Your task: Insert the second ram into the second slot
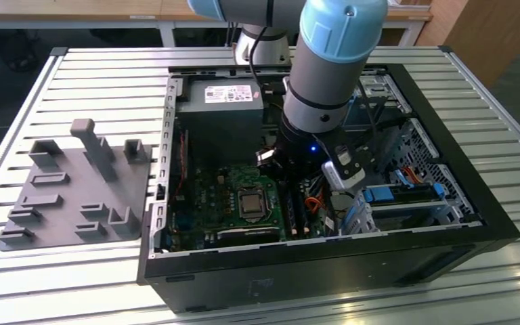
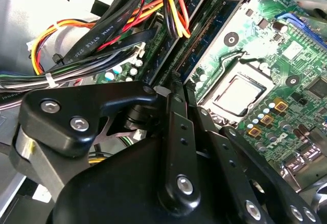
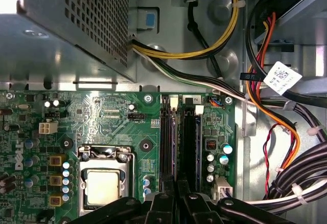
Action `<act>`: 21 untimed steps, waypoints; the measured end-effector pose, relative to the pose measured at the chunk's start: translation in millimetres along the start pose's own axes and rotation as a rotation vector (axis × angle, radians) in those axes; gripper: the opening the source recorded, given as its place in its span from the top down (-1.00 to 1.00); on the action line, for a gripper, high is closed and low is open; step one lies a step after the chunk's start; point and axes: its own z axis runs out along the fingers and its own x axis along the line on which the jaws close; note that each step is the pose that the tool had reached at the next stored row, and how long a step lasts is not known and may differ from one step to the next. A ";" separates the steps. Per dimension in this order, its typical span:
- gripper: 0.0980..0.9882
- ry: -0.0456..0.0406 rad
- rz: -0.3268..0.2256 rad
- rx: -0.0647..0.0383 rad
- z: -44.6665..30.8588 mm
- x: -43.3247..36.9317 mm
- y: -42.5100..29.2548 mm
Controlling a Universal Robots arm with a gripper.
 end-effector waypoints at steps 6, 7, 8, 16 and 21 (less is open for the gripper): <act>0.91 0.0000 0.000 0.000 0.6 0.0 0.0; 0.91 0.0000 0.000 0.000 0.9 0.0 0.0; 0.91 0.0000 0.000 0.000 1.1 0.0 0.0; 0.89 -0.0001 0.000 0.000 1.5 -0.1 0.0; 0.75 -0.0001 0.000 0.000 -3.6 0.1 0.1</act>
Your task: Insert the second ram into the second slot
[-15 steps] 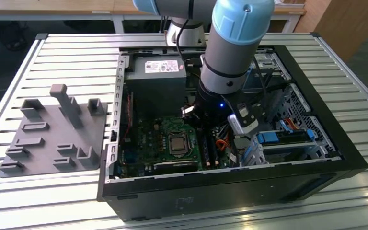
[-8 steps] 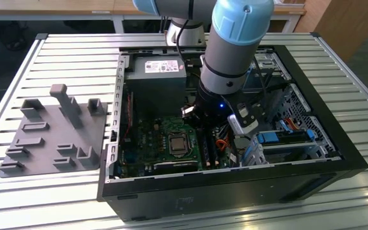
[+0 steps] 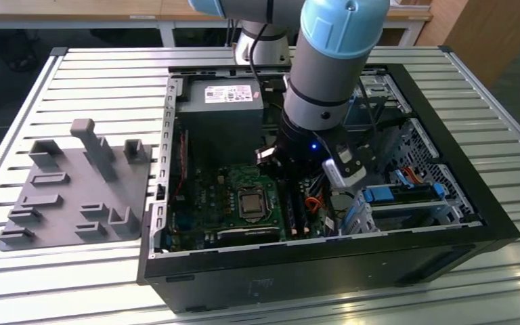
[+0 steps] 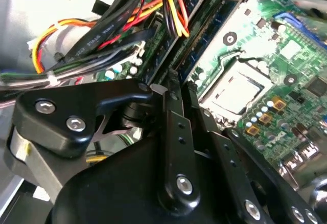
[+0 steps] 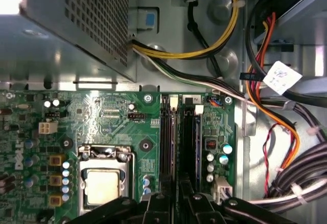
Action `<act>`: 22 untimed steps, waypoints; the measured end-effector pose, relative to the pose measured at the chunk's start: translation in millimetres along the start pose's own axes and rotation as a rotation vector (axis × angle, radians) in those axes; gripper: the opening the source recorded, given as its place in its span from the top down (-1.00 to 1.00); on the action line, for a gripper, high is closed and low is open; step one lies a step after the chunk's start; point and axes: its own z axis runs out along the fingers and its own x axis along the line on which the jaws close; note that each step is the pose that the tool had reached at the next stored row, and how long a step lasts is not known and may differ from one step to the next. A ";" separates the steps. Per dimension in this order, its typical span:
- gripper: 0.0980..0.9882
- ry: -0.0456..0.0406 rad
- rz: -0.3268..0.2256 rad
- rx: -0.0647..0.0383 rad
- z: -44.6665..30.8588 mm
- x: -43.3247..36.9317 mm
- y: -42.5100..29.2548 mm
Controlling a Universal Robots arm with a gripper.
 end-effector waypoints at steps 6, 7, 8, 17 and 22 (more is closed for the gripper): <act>0.75 0.0000 0.000 0.000 -12.5 0.5 0.3; 0.75 0.0000 0.000 0.000 -13.6 0.6 0.3; 0.75 0.0001 0.000 0.000 -14.4 0.6 0.3; 0.95 0.0000 0.000 -0.001 -12.8 0.4 0.4; 0.95 0.0000 0.000 -0.003 -9.5 0.2 0.3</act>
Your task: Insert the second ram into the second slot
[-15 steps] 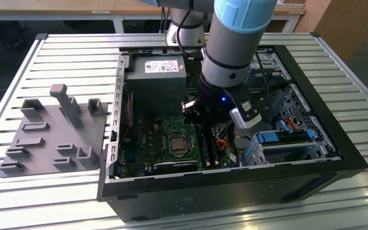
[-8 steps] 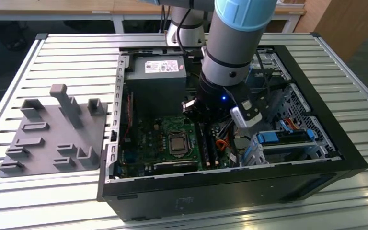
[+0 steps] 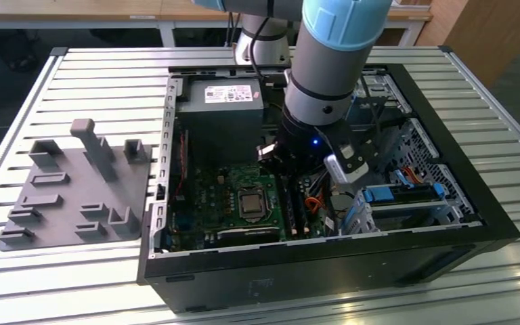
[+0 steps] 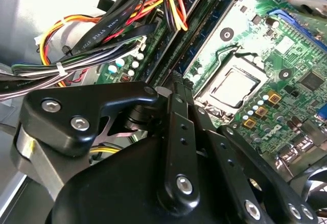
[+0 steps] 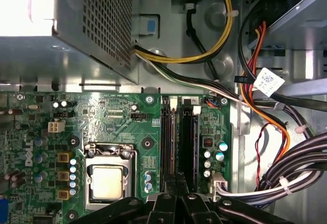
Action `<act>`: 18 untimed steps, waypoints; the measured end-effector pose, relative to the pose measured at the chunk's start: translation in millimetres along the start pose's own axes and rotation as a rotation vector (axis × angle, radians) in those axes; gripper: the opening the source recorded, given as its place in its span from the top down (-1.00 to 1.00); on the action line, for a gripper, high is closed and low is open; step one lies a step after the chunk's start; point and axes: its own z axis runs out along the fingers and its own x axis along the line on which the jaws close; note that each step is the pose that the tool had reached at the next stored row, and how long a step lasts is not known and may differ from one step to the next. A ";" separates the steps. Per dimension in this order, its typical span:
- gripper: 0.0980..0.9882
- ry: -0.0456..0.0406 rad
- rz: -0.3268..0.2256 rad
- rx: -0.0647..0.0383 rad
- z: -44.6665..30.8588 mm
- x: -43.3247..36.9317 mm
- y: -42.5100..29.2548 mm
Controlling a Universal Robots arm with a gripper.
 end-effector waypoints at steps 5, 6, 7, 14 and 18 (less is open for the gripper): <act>0.95 0.0000 0.000 0.000 2.4 -0.1 0.0; 0.95 0.0000 0.000 0.000 2.5 -0.1 0.0; 0.95 0.0000 0.000 0.000 2.9 -0.2 0.0; 0.95 0.0000 0.000 -0.001 5.8 -0.3 0.0; 0.95 0.0001 0.000 0.003 -3.3 0.0 0.2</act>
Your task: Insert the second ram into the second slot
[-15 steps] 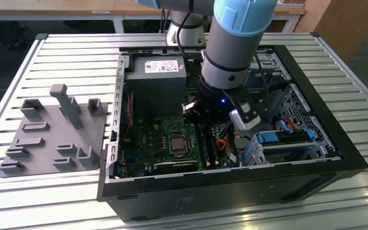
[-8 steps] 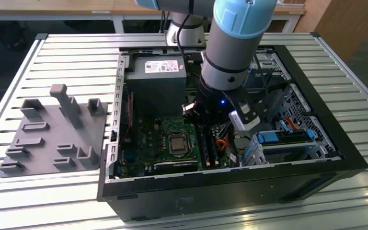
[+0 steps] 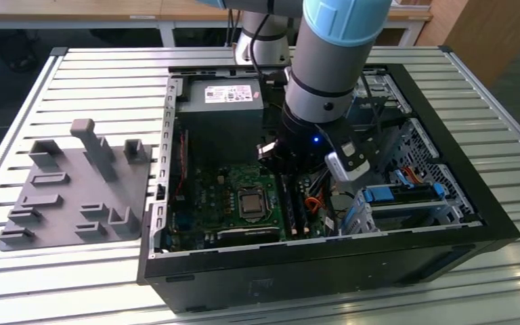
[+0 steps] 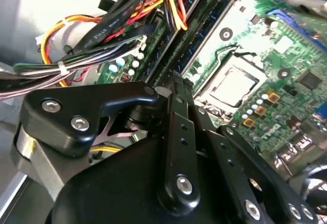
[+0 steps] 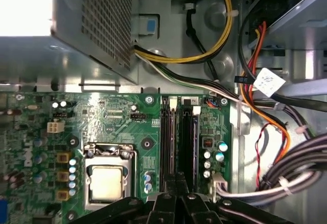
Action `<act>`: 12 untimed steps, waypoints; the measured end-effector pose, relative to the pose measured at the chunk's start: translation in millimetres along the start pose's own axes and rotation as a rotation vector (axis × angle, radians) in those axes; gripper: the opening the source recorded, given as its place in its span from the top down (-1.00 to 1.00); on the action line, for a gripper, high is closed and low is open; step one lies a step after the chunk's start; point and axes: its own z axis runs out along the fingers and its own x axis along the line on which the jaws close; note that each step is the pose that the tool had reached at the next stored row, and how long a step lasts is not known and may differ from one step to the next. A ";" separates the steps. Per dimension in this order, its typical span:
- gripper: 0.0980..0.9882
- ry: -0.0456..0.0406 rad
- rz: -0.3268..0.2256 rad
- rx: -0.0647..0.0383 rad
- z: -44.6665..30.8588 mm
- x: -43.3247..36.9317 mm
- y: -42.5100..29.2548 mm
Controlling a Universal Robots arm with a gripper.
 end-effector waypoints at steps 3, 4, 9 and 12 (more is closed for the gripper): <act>0.95 -0.0001 0.000 0.003 -2.9 0.2 0.1; 0.95 -0.0002 0.000 0.003 -2.9 0.2 0.1; 0.95 -0.0001 0.001 0.008 -2.9 0.2 -0.4; 0.95 -0.0001 0.001 0.017 -2.3 0.1 -0.5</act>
